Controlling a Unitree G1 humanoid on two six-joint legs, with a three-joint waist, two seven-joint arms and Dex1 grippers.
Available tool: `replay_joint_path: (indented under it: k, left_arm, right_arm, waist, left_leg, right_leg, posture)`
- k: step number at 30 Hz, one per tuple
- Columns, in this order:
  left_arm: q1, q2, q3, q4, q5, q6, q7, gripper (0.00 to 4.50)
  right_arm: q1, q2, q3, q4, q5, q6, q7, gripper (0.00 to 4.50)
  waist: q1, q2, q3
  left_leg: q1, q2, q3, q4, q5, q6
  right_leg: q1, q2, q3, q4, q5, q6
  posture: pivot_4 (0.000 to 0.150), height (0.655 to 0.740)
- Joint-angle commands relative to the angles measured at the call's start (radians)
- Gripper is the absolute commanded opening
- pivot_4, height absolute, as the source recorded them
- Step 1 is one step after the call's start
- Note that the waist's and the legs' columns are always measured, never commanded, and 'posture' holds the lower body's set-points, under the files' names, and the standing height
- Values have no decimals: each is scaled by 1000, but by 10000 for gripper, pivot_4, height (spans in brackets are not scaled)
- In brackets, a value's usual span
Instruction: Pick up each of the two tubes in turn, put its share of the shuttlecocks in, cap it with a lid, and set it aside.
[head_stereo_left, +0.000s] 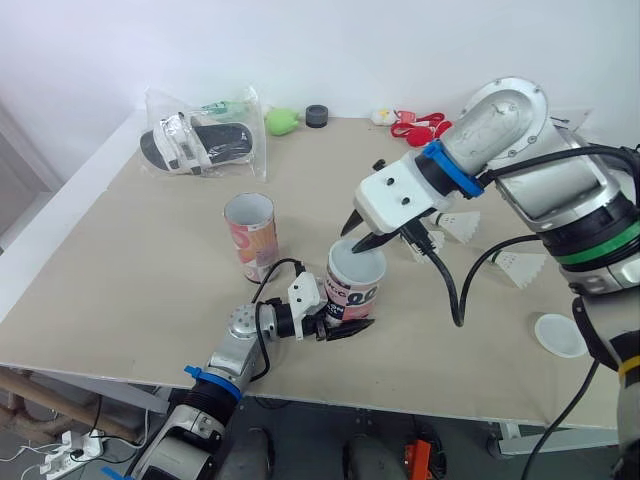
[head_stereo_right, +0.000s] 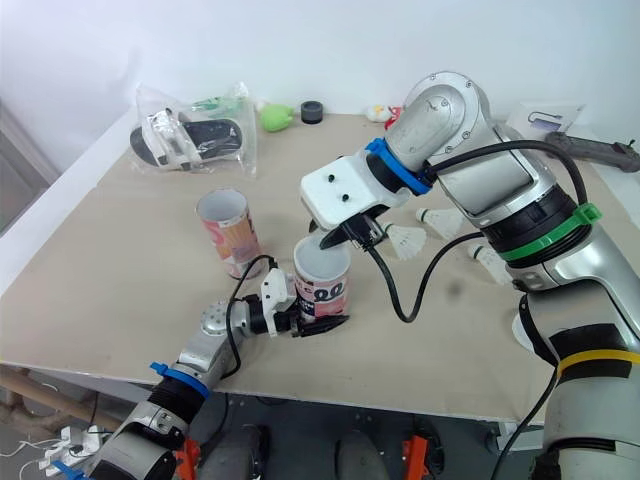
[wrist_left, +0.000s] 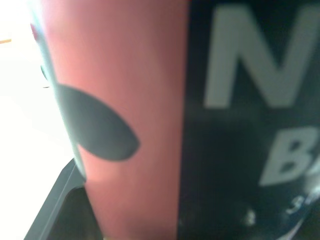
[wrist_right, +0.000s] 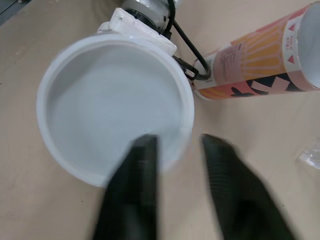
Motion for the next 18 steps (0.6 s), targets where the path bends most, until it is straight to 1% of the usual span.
replay_joint_path:
  k: [1,3,4,7,9,10,11,14,15,16,17,18]
  left_arm:
    - [26,-2,-7,56,11,21,9,30751]
    - [25,-2,-6,57,10,22,9,30751]
    - [25,-2,-6,57,10,22,8,30751]
    - [25,-2,-4,57,10,24,7,30751]
    - [25,-3,-4,56,10,25,7,30751]
    - [26,-3,-4,55,11,25,7,30751]
    - [26,-3,-3,55,10,25,6,30751]
    - [25,-3,-2,56,10,26,6,30751]
    - [26,-3,-2,56,10,26,6,30751]
    - [26,-3,-2,56,10,25,6,30751]
    - [26,-3,-2,57,10,25,6,30751]
    - [26,-3,-1,57,10,25,6,30751]
  right_arm:
    - [5,5,-14,-3,-11,3,39,33219]
    - [-2,9,-28,2,-13,7,39,41558]
    - [-10,10,-39,2,-7,13,39,43697]
    - [-32,8,-66,-8,38,38,39,43697]
    - [-47,0,-76,-17,74,56,39,37961]
    - [-54,-5,-79,-21,95,67,39,35875]
    - [-58,-11,-79,-25,118,77,39,30314]
    - [-65,-26,-62,-36,171,100,39,16277]
    - [-64,-35,-52,-47,190,111,39,10817]
    - [-61,-45,-46,-59,204,121,39,6801]
    - [-51,-53,-39,-77,212,132,39,1348]
    - [-44,-58,-36,-89,217,140,39,483]
  waist:
    - [0,0,0]
    - [0,0,0]
    - [0,0,0]
    - [0,0,0]
    - [0,0,0]
    - [0,0,0]
    - [-1,0,0]
    - [-1,0,0]
    - [-1,0,0]
    - [-1,0,0]
    - [-1,0,0]
    - [-1,0,0]
  left_leg:
    - [0,0,0,0,0,0]
    - [0,0,0,0,0,0]
    - [0,0,0,0,0,0]
    - [0,0,0,0,0,0]
    - [0,0,0,0,0,0]
    - [0,0,0,0,0,0]
    - [0,0,0,0,0,0]
    - [0,0,0,0,0,0]
    - [0,0,0,0,0,0]
    - [0,0,0,0,0,0]
    - [0,0,0,0,0,0]
    - [0,0,0,0,0,0]
  right_leg:
    - [0,0,0,0,0,0]
    - [0,0,0,0,0,0]
    - [0,0,0,0,0,0]
    - [0,0,0,0,0,0]
    - [0,0,0,0,0,0]
    - [0,0,0,0,0,0]
    - [0,0,0,0,0,0]
    - [0,0,0,0,0,0]
    - [0,0,0,0,0,0]
    - [0,0,0,0,0,0]
    - [-1,0,0,0,0,0]
    - [-1,0,0,0,0,0]
  posture:
    - [1500,7400]
    - [1500,7400]
    - [1500,7400]
    - [1500,7400]
    - [1500,7400]
    - [1500,7400]
    - [1500,7400]
    - [1500,7400]
    - [1500,7400]
    - [1500,7400]
    - [1500,7400]
    - [1500,7400]
